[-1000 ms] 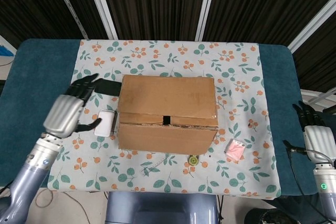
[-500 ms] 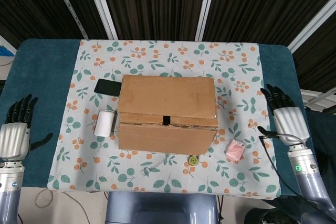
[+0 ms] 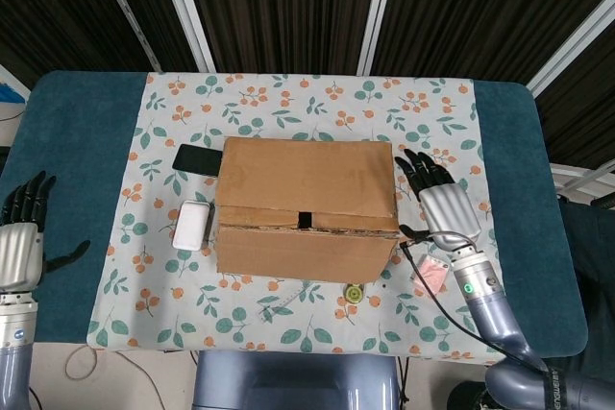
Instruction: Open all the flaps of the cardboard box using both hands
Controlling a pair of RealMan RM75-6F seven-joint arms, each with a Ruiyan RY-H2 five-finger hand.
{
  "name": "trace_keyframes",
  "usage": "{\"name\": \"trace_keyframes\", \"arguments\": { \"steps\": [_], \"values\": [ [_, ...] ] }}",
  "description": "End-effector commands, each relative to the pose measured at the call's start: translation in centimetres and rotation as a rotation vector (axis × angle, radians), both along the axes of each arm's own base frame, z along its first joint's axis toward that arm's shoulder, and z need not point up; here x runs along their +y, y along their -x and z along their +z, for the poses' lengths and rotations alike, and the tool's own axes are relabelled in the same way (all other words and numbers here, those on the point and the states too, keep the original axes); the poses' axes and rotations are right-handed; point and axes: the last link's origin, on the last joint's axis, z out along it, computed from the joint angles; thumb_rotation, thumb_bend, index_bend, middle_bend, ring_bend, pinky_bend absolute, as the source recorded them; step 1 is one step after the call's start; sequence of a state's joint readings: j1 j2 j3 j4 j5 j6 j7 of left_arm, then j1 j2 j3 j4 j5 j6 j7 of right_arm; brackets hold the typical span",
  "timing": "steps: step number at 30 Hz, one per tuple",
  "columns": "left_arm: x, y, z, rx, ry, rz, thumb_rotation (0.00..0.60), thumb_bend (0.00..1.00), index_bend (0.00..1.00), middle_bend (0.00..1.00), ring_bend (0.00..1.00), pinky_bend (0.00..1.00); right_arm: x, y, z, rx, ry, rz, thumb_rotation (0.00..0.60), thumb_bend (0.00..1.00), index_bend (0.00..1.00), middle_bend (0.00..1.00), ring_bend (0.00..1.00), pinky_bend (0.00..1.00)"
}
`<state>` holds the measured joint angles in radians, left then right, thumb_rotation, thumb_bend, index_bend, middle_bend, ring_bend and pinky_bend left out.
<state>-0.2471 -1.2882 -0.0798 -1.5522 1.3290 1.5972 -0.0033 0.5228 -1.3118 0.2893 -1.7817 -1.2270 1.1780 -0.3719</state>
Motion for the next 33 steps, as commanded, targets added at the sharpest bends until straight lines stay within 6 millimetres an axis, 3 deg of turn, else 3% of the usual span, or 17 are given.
{"name": "trace_keyframes", "arguments": {
  "steps": [1,33],
  "values": [
    [0.1,0.1,0.1,-0.01,-0.004,0.008,0.6,0.1,0.0,0.0,0.0,0.06,-0.2,-0.5,-0.7,-0.007,-0.008,-0.003,0.6,0.2,0.0,0.0,0.0,0.18],
    [0.5,-0.8,1.3,-0.105,0.0,0.019,0.6,0.11,0.0,0.0,0.0,0.06,-2.8,-2.3,-3.1,-0.058,-0.016,-0.051,0.6,0.27,0.0,0.0,0.0,0.18]
  ]
}}
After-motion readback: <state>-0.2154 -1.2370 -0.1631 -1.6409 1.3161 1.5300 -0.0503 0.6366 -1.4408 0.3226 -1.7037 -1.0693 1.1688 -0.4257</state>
